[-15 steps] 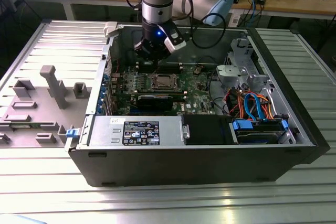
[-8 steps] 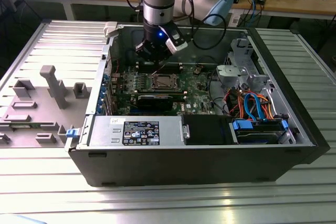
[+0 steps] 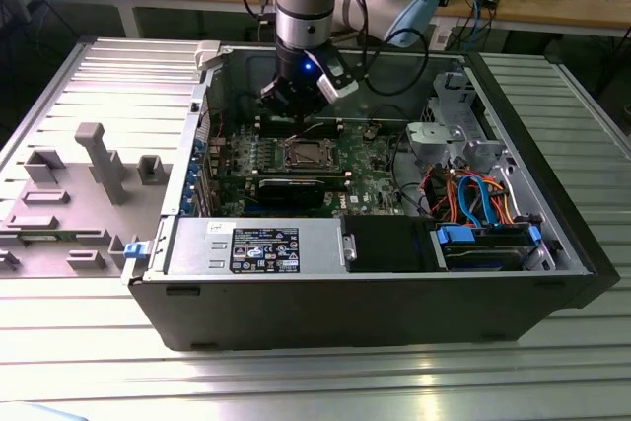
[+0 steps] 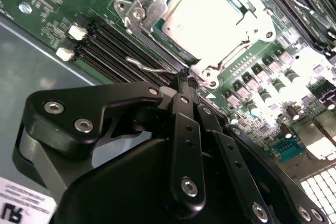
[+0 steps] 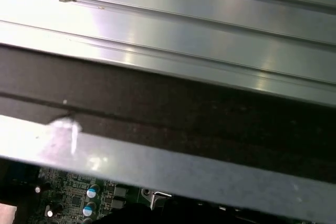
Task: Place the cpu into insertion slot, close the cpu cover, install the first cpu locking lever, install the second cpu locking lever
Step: 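Install the first cpu locking lever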
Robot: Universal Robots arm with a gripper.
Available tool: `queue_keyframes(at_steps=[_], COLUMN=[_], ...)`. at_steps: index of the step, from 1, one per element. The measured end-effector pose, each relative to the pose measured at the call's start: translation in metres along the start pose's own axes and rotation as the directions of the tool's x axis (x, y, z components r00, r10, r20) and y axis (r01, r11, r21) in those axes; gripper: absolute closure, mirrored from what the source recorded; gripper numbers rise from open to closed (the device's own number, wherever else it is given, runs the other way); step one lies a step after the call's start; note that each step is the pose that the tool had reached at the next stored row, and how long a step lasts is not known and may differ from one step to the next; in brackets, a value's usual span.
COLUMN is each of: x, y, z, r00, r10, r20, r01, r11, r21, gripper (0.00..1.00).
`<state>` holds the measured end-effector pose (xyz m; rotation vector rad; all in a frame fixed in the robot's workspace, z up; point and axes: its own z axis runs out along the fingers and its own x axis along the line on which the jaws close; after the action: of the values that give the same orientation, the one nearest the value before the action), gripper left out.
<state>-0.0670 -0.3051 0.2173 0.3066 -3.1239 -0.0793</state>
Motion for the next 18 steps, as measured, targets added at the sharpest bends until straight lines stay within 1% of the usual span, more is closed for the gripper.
queue_keyframes(at_steps=[2, 5, 6, 8, 10, 15, 18], x=[-0.0048, -0.0086, -0.0097, -0.0115, -0.0141, -0.0242, -0.0258], y=[-0.001, -0.0019, -0.0023, -0.0027, -0.0033, -0.0053, -0.0058], z=[0.0011, 0.0038, 0.0059, 0.0078, 0.0087, 0.0103, 0.0125], r00=[1.0, 1.0, 0.9999, 0.9998, 0.9997, 0.9997, 0.9996], r10=[0.0, 0.003, 0.013, 0.021, 0.023, 0.026, 0.029], r20=[0.0, 0.0, 0.0004, 0.0008, 0.0009, 0.0013, 0.0013], r01=[0.0, -0.003, -0.013, -0.021, -0.023, -0.026, -0.029], r11=[1.0, 1.0, 0.9999, 0.9998, 0.9997, 0.9997, 0.9996], r21=[-0.0002, 0.0001, 0.0001, 0.0001, 0.0002, 0.0, 0.0001], gripper=[0.89, 0.89, 0.89, 0.89, 0.89, 0.89, 0.89])
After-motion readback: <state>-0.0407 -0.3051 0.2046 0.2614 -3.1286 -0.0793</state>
